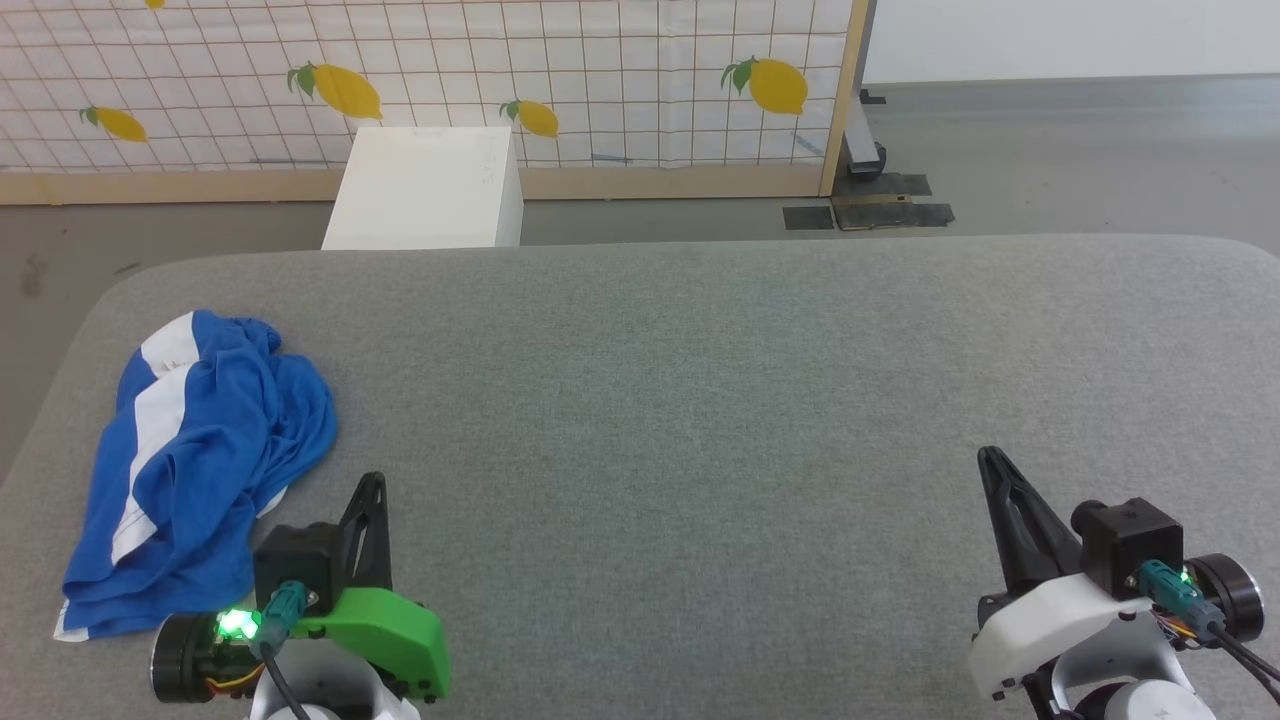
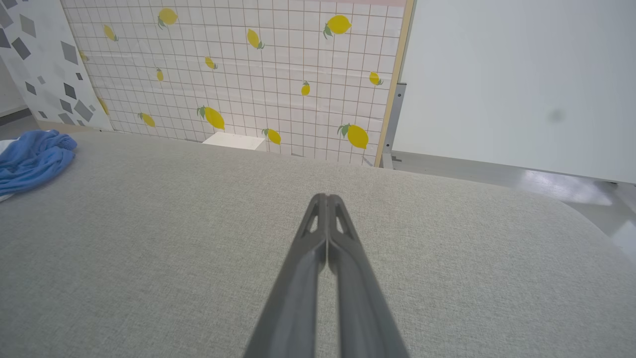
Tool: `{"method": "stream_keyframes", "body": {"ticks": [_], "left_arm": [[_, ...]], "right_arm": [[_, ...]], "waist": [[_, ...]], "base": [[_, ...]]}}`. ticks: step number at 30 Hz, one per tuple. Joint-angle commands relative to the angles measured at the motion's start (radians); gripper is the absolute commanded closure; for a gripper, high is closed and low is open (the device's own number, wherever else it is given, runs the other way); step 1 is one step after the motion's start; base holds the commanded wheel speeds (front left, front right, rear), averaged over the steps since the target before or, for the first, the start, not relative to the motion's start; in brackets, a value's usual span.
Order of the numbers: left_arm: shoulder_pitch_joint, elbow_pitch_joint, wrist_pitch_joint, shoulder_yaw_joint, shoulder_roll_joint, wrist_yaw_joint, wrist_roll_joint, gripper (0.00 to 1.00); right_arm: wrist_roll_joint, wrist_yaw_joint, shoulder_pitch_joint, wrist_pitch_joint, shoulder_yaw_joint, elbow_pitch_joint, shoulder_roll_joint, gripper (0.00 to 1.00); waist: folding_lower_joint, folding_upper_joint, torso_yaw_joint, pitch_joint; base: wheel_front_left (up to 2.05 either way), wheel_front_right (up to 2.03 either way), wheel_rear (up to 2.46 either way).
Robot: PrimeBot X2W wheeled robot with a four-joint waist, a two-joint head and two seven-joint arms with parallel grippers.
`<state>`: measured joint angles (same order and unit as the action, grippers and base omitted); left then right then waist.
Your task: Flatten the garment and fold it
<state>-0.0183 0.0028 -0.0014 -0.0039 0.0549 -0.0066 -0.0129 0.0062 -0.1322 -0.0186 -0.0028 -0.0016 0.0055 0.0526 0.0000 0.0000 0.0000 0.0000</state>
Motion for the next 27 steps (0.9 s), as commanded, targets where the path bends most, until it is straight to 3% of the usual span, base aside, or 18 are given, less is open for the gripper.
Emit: {"method": "stream_keyframes", "body": {"ticks": [1, 24, 25, 27], "left_arm": [[0.018, -0.003, 0.001, 0.004, -0.005, 0.007, 0.013, 1.0], [0.018, -0.003, 0.001, 0.004, -0.005, 0.007, 0.013, 1.0], [0.018, -0.003, 0.001, 0.004, -0.005, 0.007, 0.013, 0.0], [-0.001, 0.0, 0.0, -0.002, 0.0, 0.0, -0.002, 0.0]], "right_arm": [[-0.006, 0.002, 0.019, 0.003, 0.002, -0.005, -0.002, 1.0], [-0.006, 0.002, 0.019, 0.003, 0.002, -0.005, -0.002, 1.0], [-0.006, 0.002, 0.019, 0.003, 0.002, -0.005, -0.002, 0.0], [0.001, 0.0, -0.001, 0.0, 0.0, 0.001, 0.0, 0.0]], "waist": [[0.0, 0.0, 0.0, 0.0], [0.0, 0.0, 0.0, 0.0], [0.0, 0.0, 0.0, 0.0], [0.0, 0.0, 0.0, 0.0]], "base": [[0.0, 0.0, 0.0], [0.0, 0.0, 0.0], [0.0, 0.0, 0.0], [0.0, 0.0, 0.0]]}}
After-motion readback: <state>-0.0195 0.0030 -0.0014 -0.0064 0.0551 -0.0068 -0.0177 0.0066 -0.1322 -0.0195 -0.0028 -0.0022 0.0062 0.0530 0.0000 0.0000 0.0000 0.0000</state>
